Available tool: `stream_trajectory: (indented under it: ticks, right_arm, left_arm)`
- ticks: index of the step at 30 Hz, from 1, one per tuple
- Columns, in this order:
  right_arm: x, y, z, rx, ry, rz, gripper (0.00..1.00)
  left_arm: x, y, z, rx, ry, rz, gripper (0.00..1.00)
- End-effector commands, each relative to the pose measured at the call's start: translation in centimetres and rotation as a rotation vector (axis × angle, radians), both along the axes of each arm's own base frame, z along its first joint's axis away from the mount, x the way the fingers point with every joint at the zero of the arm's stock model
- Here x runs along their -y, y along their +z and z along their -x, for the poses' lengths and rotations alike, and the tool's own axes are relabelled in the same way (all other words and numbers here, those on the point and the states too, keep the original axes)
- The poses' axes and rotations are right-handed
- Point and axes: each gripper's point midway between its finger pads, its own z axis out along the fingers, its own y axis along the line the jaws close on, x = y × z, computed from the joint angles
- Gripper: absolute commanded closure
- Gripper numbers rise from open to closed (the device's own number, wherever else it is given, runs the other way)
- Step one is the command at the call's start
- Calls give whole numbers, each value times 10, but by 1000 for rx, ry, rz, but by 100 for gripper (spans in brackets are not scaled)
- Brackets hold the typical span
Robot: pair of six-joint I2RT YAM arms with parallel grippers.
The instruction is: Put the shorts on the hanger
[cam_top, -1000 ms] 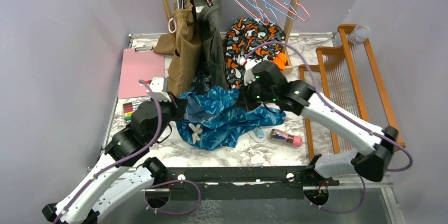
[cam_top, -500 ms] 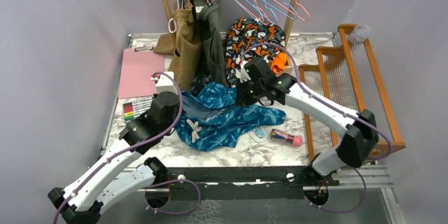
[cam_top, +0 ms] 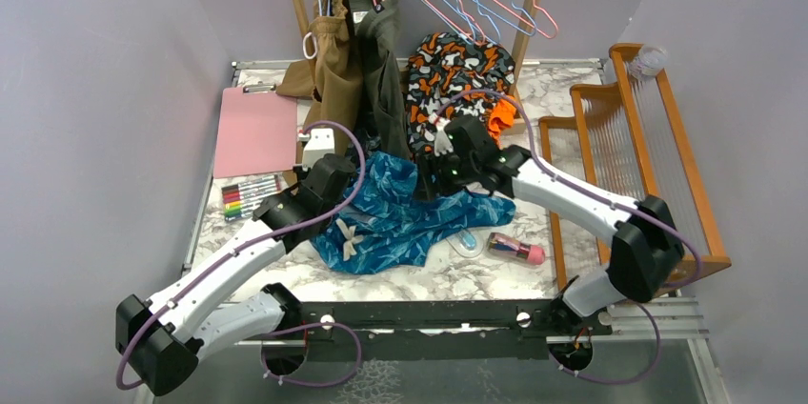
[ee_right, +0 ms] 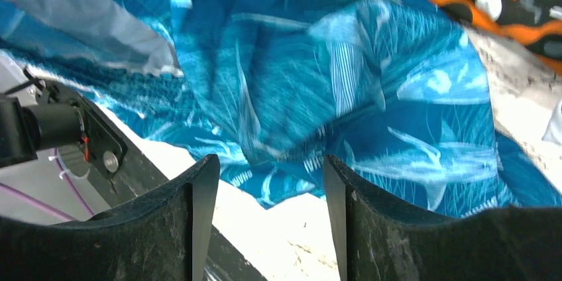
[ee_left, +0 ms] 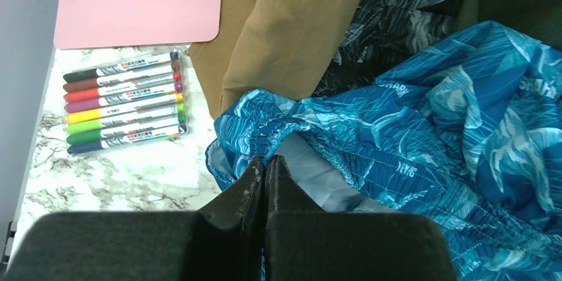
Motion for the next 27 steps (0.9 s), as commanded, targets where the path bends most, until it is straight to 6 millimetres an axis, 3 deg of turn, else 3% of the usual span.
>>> stream_trajectory:
  ticks: [1,6,9,17,22,27]
  right_arm:
    - [8,6,15,80,11,-81,38]
    - [29,-18,40,167,33,-147,39]
    - [28,-16,48,197,47,-213,39]
    - [-4,16,45,315,75,-357,35]
    - [-22,11,37,317,83,-372,32]
    - [-41,0,31,283,70,-359,31]
  left_arm:
    - [-6,5,-8,15,44,3,100]
    - [-5,21,-17,38,40,14,100]
    - [0,42,-20,74,18,46,100]
    - [7,78,-10,149,-43,165,100]
    - [6,101,-3,196,-69,205,100]
    - [7,108,0,198,-87,212,100]
